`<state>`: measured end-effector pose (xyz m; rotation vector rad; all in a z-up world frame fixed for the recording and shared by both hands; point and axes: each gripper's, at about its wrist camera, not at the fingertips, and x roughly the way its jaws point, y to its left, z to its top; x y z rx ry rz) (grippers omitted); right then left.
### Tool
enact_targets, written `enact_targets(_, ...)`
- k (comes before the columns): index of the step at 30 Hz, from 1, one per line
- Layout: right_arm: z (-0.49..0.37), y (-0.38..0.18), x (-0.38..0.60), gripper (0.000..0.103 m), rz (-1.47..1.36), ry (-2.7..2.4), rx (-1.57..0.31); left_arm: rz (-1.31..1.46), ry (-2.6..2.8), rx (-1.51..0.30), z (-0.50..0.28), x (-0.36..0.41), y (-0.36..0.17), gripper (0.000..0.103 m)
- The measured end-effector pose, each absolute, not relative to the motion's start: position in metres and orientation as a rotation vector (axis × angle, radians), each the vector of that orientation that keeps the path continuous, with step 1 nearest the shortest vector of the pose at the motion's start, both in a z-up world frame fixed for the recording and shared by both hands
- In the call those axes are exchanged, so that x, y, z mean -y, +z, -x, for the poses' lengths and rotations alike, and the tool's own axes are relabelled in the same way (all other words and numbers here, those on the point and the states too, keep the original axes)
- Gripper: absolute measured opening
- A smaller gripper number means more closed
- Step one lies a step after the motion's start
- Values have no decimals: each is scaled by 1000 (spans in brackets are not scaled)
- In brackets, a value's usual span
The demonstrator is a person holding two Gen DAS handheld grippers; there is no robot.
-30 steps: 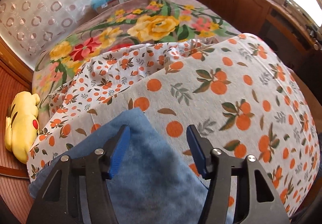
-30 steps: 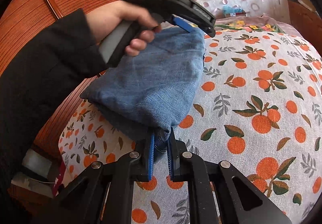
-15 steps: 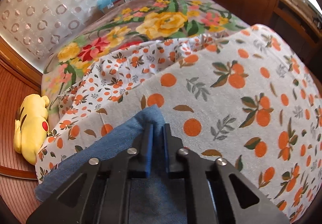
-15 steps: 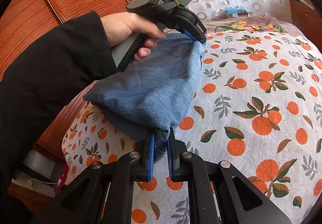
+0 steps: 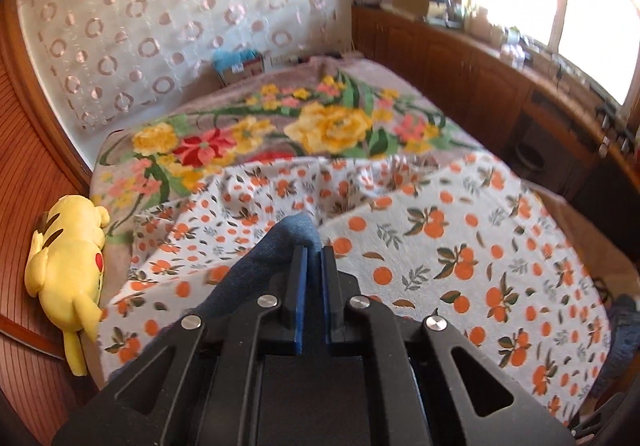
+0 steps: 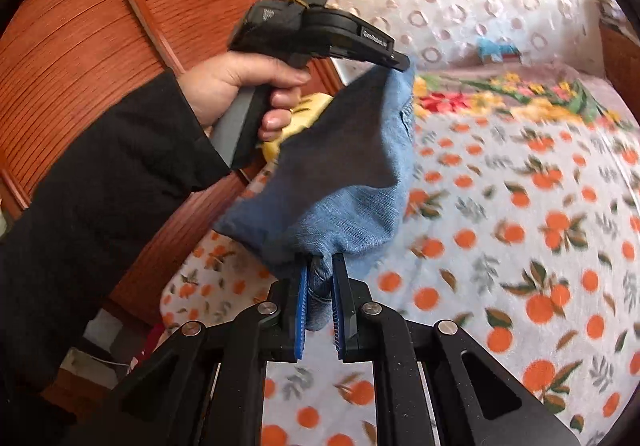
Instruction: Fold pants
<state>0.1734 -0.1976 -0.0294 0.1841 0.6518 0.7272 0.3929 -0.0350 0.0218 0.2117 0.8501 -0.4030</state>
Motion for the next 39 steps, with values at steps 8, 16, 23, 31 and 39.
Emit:
enact_targets(8,-167,12,142,9,-107,829,-580,-99,-383,-795,-383,-37,50,7)
enact_targets(16,-175,21,72,8,-48,931,-601,-21,-340,-797,-382,-108,38,7)
enact_targets(23,-206,2,22,8,-62,1019,-695,11,-319,-829,-384,-157,9,7)
enact_targets(31,-235,-25,-23,7,-32,1029,-762,51,-275,-870,-389,-203,-28,7)
enact_targets(39,-251,-32,-34,7,0,1048,-804,108,-338,-809,-370,-203,-14,7)
